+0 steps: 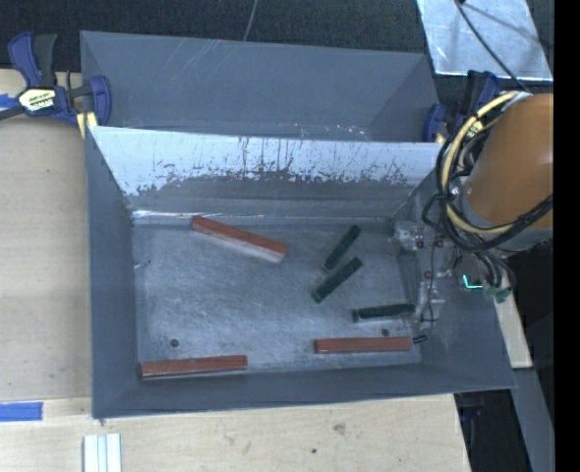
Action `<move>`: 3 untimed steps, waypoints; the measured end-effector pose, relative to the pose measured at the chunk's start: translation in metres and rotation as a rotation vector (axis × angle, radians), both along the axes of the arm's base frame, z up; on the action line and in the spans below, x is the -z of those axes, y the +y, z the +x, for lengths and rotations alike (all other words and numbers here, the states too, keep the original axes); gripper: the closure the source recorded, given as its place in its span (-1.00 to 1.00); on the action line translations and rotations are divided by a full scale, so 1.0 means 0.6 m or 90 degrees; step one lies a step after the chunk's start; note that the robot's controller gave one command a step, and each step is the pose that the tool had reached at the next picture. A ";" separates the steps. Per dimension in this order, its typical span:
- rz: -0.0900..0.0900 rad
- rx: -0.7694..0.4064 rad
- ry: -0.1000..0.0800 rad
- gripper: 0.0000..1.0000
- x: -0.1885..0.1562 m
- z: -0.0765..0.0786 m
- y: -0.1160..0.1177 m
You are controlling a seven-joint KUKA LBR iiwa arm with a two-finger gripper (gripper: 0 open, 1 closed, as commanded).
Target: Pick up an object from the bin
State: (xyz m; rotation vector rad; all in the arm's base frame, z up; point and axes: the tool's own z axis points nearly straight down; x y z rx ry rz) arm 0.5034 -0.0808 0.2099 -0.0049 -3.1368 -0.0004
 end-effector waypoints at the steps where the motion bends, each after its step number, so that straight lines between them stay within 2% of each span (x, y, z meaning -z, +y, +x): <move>1: -0.001 -0.002 -0.005 -1.00 -0.007 0.003 0.000; 2: -0.001 0.039 -0.009 -1.00 0.082 0.033 -0.016; 3: 0.000 0.106 0.001 -1.00 0.225 0.069 -0.034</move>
Offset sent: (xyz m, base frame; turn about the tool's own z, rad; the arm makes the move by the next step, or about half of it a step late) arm 0.0348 -0.0206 -0.1132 0.1319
